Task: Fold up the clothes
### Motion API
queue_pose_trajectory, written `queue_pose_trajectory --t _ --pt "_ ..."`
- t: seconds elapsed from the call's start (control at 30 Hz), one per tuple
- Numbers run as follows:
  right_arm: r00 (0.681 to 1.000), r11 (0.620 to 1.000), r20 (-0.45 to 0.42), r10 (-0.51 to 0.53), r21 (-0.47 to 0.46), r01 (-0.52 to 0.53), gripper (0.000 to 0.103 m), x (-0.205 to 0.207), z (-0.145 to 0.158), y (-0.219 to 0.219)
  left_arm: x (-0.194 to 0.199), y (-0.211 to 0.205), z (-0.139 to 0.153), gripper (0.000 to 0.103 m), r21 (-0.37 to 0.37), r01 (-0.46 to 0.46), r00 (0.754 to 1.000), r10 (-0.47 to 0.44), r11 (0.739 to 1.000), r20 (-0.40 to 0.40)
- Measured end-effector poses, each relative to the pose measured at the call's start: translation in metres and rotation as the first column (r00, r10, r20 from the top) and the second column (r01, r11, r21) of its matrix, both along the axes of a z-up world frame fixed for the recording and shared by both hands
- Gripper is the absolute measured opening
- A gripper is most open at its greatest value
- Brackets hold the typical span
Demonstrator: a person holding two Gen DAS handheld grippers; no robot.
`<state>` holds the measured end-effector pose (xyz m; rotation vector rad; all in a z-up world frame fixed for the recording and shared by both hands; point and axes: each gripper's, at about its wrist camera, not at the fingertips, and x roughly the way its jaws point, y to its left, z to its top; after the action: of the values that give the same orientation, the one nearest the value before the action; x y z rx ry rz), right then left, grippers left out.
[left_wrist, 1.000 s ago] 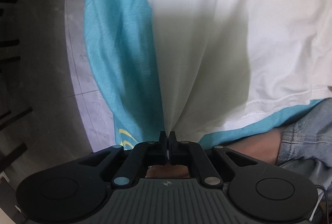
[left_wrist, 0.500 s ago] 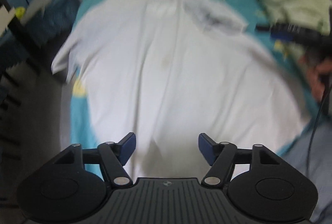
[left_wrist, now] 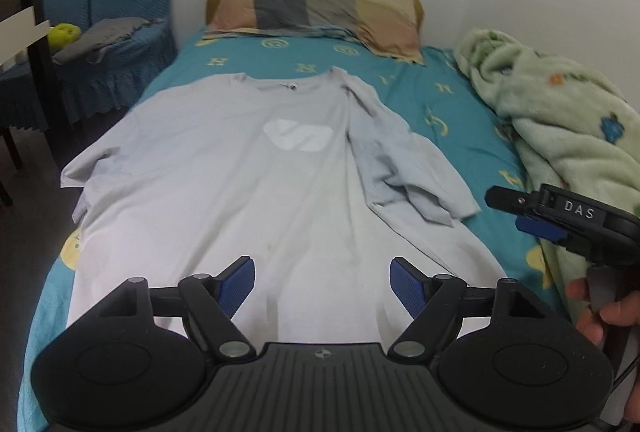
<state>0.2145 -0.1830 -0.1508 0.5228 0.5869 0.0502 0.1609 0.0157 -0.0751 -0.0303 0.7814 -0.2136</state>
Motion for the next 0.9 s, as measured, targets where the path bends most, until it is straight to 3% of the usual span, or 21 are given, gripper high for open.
queue_pose_trajectory --t 0.13,0.3,0.37,0.5,0.57,0.67,0.73,0.8,0.83,0.87,0.9 --pt "1.0 0.999 -0.014 -0.009 -0.038 0.009 0.076 0.016 -0.011 0.003 0.013 0.014 -0.008 0.078 -0.005 -0.065 0.997 0.065 0.998 -0.03" --pt "0.999 0.998 -0.05 -0.003 -0.058 0.0 0.075 0.033 -0.023 0.005 0.02 0.015 -0.009 0.079 -0.034 -0.049 0.999 0.049 0.998 -0.003" --pt "0.995 0.999 -0.096 -0.034 0.013 0.036 0.075 0.037 -0.029 -0.004 0.021 0.016 -0.007 0.079 -0.037 -0.047 0.999 0.048 0.998 0.018" --pt "0.975 0.985 -0.202 -0.087 0.131 0.115 0.076 0.047 -0.042 -0.02 0.027 0.027 -0.01 0.079 -0.129 -0.081 0.996 0.085 0.988 0.025" --pt "0.966 0.954 -0.221 -0.134 0.234 0.185 0.077 0.051 -0.05 -0.031 0.029 0.028 -0.016 0.078 -0.14 -0.075 0.997 0.079 0.987 0.025" --pt "0.947 0.868 -0.237 -0.215 0.398 0.297 0.077 0.061 -0.065 -0.05 0.03 0.029 -0.03 0.076 -0.116 -0.081 0.997 0.082 0.99 0.008" --pt "0.933 0.839 -0.239 -0.268 0.419 0.348 0.076 0.07 -0.071 -0.056 0.031 0.031 -0.038 0.076 -0.117 -0.084 0.996 0.083 0.99 -0.021" --pt "0.922 0.829 -0.236 -0.308 0.409 0.381 0.067 0.08 -0.072 -0.059 0.032 0.032 -0.045 0.076 -0.119 -0.08 0.996 0.075 0.99 -0.046" --pt "0.925 0.852 -0.231 -0.303 0.369 0.371 0.056 0.086 -0.065 -0.057 0.031 0.031 -0.047 0.076 -0.118 -0.073 0.996 0.067 0.99 -0.051" --pt "0.927 0.873 -0.227 -0.298 0.327 0.361 0.043 0.093 -0.058 -0.056 0.031 0.031 -0.049 0.076 -0.115 -0.065 0.997 0.059 0.991 -0.052" --pt "0.93 0.893 -0.222 -0.293 0.285 0.349 0.017 0.1 -0.051 -0.054 0.031 0.03 -0.051 0.076 -0.113 -0.059 0.997 0.054 0.992 -0.054"
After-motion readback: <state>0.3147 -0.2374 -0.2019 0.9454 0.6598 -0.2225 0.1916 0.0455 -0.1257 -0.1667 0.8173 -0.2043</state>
